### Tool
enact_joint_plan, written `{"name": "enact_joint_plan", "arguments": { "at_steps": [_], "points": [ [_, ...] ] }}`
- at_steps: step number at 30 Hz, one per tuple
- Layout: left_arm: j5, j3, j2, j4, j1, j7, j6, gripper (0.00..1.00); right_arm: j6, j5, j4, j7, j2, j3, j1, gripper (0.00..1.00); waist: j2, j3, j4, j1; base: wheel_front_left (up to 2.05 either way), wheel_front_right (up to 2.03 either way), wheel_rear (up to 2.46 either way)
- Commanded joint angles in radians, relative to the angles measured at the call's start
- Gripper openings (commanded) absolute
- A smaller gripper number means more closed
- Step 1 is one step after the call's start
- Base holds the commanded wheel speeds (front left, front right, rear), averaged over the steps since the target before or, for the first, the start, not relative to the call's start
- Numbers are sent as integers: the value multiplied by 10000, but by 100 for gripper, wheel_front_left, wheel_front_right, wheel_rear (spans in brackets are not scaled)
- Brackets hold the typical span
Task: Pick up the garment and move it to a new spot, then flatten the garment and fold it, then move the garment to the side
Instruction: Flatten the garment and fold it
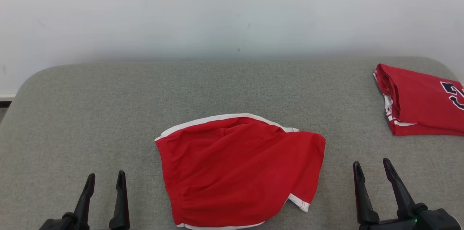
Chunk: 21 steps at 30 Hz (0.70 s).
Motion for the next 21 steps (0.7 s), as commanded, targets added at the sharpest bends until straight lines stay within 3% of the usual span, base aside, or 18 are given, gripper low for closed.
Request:
{"name": "enact_joint_plan", "arguments": {
  "at_steps": [1,13,21],
  "points": [
    [141,25,2,-48,134,0,19,100,-32,-65,-56,-10,36,8,40,100,0,8,1,1,0,0,0],
    [148,-9,2,65,108,1,18,100,-32,-129,204,-8,-52,315,134,100,0,20,55,1,0,0,0],
    [249,-1154,134,706,237,2,17,100,-32,-79,1351,-8,-72,727,-17,100,0,276,100,1,0,0,0]
  ]
}}
